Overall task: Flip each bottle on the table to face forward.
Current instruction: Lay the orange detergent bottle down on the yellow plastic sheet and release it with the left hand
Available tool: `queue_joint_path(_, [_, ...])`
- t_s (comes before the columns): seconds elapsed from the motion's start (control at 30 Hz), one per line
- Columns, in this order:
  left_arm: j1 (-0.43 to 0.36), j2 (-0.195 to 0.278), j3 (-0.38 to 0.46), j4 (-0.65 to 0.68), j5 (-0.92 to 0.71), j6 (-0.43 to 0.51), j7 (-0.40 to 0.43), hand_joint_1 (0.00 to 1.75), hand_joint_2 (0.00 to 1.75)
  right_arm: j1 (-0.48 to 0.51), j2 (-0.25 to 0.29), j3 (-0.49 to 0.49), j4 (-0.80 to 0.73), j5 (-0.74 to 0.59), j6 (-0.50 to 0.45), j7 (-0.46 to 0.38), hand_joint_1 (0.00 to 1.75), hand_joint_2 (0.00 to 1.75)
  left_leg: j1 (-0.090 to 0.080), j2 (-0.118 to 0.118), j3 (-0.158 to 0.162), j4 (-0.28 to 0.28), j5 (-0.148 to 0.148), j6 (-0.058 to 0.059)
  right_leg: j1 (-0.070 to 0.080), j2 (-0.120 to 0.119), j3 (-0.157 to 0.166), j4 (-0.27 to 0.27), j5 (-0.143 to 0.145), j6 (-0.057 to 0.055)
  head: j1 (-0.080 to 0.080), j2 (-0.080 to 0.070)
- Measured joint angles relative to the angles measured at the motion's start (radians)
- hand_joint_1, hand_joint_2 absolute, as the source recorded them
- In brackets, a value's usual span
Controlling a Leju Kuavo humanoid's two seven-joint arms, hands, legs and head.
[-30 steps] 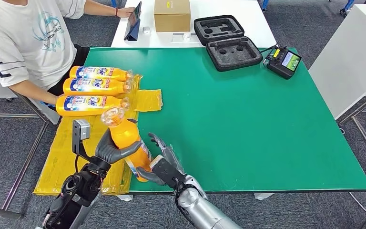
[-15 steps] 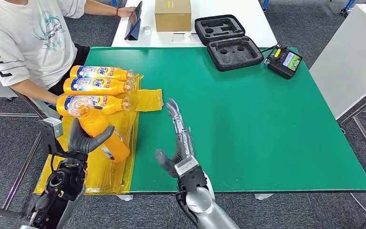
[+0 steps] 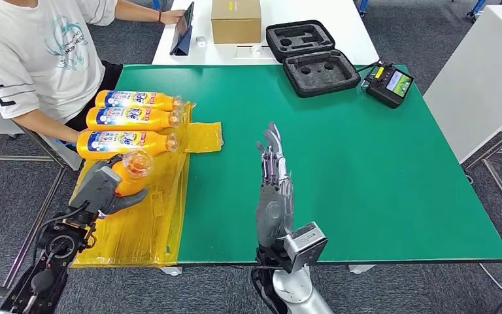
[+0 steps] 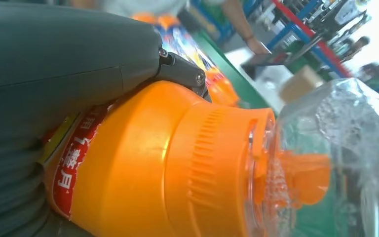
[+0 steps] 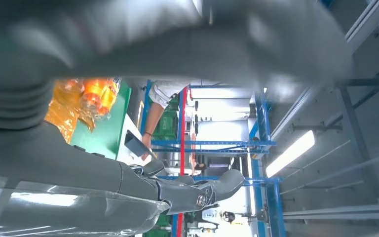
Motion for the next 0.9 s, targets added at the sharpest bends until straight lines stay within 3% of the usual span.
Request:
queue_joint_path(0.13, [-0.098,0.028,-0.076,0.081,-0.307,0.003,0.056,1.75,1.75,0.003,0.0,-0.011,0.0,0.001,0.001,0.0,0.0,1.75,0.0,-0.001,0.0,0.0,0.001,0.0,0.0,0.0,0.001,0.0,0.001,0.001,0.0,0.0])
queue_joint_path(0.2, [-0.135,0.038,-0.113,0.115,-0.368,-0.001,0.07,1.75,1.75,0.004,0.001,-0.014,0.0,0.0,0.001,0.0,0.0,1.75,0.0,-0.001,0.0,0.0,0.001,0.0,0.0,0.0,0.001,0.0,0.001,0.001,0.0,0.0])
queue_joint_path(0.4, [-0.179,0.046,-0.163,0.166,-0.391,-0.011,0.078,1.75,1.75,0.005,0.001,-0.021,0.0,-0.001,0.002,0.0,0.0,1.75,-0.001,-0.001,0.0,0.0,0.001,0.0,-0.001,0.0,0.001,0.0,0.001,0.001,0.0,0.0])
queue_joint_path(0.7, [-0.26,0.06,-0.276,0.291,-0.554,-0.156,0.076,1.75,1.75,-0.001,0.017,-0.038,0.027,-0.023,0.046,0.0,0.0,1.75,0.0,-0.001,-0.001,0.0,0.001,0.0,0.0,0.0,0.001,0.0,0.001,0.001,0.0,0.0])
queue_joint_path(0.9, [-0.296,0.059,-0.327,0.385,-0.528,-0.229,0.052,1.75,1.75,0.0,0.029,-0.052,0.045,-0.015,0.045,0.0,0.0,1.75,-0.001,-0.001,-0.001,0.0,0.001,0.0,0.0,0.0,0.0,0.0,0.001,0.001,0.0,0.0])
